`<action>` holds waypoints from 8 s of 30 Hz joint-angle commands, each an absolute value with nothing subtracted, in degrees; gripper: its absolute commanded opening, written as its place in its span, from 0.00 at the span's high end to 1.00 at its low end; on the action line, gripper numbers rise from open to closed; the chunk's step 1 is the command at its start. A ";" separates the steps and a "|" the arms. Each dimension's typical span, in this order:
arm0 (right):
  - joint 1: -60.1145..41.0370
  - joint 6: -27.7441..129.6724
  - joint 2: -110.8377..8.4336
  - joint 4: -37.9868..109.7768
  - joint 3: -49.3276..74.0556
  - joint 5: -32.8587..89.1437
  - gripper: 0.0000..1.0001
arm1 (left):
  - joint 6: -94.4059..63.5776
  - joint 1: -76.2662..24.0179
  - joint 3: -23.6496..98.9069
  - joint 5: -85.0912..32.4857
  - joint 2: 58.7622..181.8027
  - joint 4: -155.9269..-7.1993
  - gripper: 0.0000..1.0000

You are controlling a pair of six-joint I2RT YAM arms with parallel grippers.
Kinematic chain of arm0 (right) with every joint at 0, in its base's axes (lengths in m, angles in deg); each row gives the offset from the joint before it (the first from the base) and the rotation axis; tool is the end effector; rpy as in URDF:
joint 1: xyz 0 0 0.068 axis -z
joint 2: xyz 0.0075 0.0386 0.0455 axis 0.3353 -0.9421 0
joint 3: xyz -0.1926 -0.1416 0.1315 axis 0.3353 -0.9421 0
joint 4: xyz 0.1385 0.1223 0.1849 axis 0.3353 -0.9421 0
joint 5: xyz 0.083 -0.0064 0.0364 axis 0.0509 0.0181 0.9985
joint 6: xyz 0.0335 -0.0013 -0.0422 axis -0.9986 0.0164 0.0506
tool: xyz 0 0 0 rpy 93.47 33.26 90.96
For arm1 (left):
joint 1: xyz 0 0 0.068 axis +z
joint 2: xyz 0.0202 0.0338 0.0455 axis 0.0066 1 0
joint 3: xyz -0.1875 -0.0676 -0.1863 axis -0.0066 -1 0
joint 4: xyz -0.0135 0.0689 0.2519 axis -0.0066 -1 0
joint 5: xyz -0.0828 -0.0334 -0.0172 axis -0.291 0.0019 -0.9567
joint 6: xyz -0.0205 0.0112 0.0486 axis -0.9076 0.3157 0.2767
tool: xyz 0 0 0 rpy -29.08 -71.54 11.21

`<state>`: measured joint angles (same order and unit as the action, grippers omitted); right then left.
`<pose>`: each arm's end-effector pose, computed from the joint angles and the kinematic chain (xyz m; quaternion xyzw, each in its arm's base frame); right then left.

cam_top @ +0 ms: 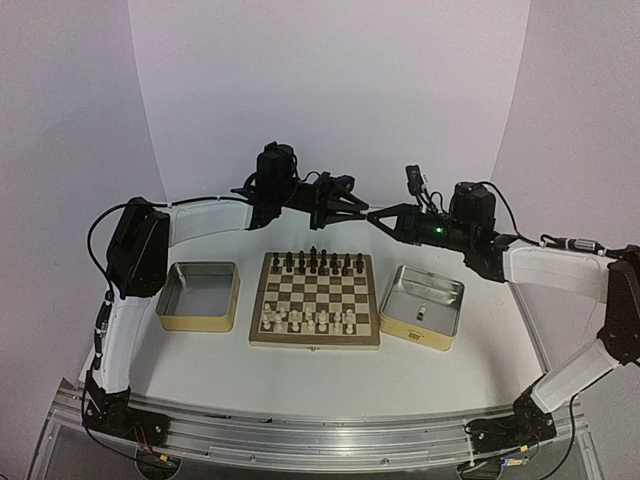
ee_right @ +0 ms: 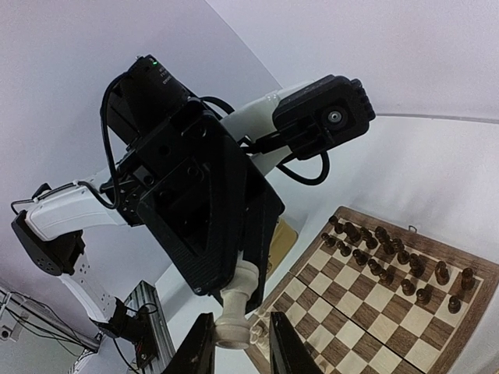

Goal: Set up the chess pieces on the board
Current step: Place the chess piece on the chessboard, then pick up the chess piece from the storage box.

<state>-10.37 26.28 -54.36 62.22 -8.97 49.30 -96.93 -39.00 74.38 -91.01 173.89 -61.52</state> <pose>0.2865 0.1849 0.2982 -0.1597 0.7118 0.4935 0.4737 0.3813 -0.3570 0.2938 -0.1295 -0.6913 0.6960 0.1447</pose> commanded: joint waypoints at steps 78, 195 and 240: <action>-20.50 40.19 -71.91 -20.64 34.55 23.99 1.00 | -46.94 -26.28 92.64 -58.30 161.69 -131.11 0.53; -17.33 23.04 -77.71 -25.35 35.97 2.72 0.55 | -44.81 -26.07 88.64 -51.22 159.58 -131.25 0.54; -3.00 18.50 -86.94 -12.87 18.71 19.12 1.00 | -45.33 -29.42 90.23 -53.09 163.44 -129.61 0.54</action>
